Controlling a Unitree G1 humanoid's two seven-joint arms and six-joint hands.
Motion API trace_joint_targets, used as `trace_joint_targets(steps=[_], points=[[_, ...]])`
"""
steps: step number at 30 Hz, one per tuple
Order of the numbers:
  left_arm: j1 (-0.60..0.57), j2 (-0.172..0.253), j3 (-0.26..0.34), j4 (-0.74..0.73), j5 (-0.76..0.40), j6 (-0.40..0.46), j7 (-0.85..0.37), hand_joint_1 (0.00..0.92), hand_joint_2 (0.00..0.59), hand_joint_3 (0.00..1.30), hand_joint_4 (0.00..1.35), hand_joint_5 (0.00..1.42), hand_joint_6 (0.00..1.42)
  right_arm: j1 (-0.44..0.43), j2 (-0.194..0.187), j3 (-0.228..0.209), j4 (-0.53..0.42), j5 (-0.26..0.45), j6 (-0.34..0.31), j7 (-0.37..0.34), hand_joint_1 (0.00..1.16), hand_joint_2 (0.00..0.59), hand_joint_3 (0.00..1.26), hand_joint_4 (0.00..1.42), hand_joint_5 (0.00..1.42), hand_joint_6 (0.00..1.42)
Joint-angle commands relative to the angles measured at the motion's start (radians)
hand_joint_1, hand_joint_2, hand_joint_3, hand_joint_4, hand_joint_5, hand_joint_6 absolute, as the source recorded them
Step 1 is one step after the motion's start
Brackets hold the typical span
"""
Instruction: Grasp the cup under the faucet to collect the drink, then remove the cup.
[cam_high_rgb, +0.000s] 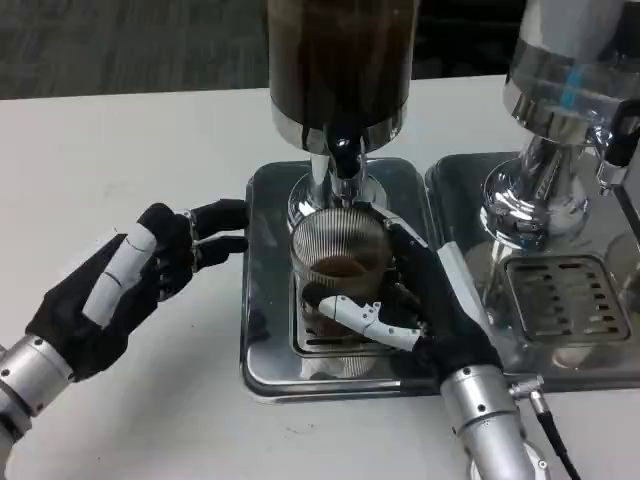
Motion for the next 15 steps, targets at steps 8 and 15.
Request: trace_joint_targets(steps=[8,15], points=[[-0.021,0.007,-0.008,0.036,0.027,-0.029,0.006,0.0,0.142,0.27,0.18,0.2,0.11,0.027,0.026,-0.005,0.051,-0.054,-0.089,-0.15,0.75,0.198,0.38,0.5,0.65,0.78],[-0.021,0.006,-0.003,0.032,0.038,-0.03,0.009,0.0,0.153,0.27,0.19,0.2,0.12,0.027,0.032,-0.006,0.086,-0.081,-0.136,-0.232,0.78,0.203,0.46,0.59,0.77,0.95]])
